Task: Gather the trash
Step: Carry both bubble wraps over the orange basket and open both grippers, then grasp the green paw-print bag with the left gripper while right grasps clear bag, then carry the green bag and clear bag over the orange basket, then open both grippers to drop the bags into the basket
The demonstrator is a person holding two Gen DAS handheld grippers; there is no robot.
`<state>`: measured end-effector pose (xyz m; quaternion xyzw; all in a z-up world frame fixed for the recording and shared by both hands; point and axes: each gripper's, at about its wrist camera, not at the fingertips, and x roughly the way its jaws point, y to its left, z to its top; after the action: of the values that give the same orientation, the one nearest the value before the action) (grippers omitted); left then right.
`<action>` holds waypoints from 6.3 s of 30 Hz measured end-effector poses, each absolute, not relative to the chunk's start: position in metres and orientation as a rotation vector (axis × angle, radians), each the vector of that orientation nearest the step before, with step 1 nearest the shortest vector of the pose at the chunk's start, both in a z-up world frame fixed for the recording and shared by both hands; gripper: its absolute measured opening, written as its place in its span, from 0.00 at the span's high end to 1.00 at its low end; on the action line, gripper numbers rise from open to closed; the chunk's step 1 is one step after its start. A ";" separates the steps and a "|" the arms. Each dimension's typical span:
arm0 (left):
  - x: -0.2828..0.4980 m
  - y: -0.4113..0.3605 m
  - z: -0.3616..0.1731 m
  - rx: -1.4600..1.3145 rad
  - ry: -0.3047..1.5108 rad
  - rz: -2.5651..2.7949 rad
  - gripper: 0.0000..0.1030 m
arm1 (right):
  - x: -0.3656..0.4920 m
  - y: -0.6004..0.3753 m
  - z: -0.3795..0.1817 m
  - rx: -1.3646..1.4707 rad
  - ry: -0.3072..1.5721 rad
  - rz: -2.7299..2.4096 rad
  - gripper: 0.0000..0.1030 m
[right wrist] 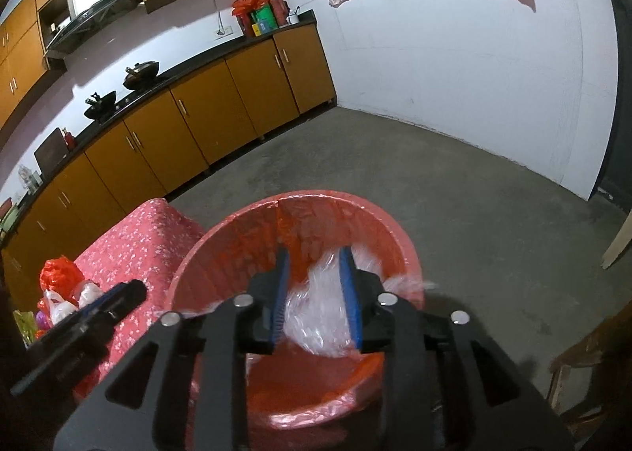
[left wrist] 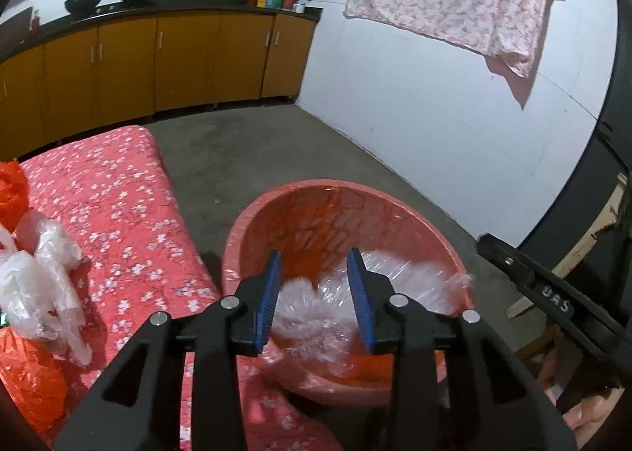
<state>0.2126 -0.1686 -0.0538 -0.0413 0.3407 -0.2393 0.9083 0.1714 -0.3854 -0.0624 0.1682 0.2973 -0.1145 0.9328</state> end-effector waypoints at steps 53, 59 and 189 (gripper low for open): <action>0.203 0.194 -0.122 -0.242 0.848 0.174 0.69 | 0.204 -0.126 -0.060 0.025 0.631 0.166 0.19; 0.192 0.201 -0.115 -0.233 0.809 0.177 0.73 | 0.215 -0.106 -0.065 0.023 0.651 0.221 0.23; 0.237 -0.202 -0.064 -0.009 0.801 -0.580 0.68 | 0.196 -0.381 -0.042 0.290 0.525 -0.173 0.43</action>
<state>0.2366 -0.2015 -0.0636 -0.0042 0.3842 -0.2785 0.8802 0.1962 -0.3813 -0.0417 0.1426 0.2583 -0.0853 0.9517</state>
